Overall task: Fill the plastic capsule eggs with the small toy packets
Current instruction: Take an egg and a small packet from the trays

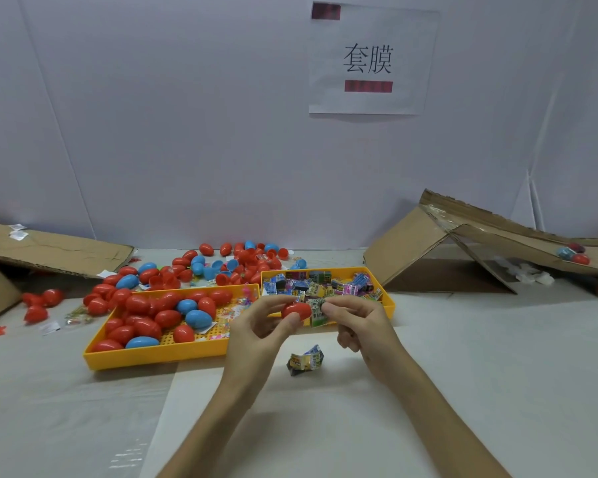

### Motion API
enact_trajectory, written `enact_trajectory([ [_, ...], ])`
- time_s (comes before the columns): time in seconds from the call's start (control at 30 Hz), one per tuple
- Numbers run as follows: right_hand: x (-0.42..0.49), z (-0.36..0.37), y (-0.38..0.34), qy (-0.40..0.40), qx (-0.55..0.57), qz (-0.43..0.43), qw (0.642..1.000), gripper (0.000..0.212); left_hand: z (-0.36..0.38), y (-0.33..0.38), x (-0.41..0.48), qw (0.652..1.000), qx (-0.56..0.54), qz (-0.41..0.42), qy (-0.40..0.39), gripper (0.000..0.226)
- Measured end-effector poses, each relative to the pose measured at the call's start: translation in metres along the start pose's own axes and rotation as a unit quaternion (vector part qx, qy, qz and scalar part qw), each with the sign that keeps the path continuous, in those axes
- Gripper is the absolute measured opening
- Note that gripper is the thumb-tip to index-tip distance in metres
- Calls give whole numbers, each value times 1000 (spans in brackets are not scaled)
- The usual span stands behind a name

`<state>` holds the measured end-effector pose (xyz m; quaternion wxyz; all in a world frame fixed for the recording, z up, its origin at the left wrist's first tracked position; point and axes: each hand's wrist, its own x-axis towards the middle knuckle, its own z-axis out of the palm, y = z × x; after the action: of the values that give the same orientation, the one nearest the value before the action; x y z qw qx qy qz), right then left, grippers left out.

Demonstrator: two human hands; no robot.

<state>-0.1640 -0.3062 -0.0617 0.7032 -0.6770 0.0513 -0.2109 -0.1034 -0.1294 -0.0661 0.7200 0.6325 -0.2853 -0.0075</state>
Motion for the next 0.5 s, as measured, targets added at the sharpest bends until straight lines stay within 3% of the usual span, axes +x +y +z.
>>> enact_trajectory([
  [0.2, -1, 0, -1, -8, 11, -9, 1000, 14, -4, 1, 2, 998, -41, -36, -4, 35],
  [0.5, -2, 2, -2, -30, 27, -8, 999, 21, -4, -2, 2, 998, -28, -55, -32, 22],
])
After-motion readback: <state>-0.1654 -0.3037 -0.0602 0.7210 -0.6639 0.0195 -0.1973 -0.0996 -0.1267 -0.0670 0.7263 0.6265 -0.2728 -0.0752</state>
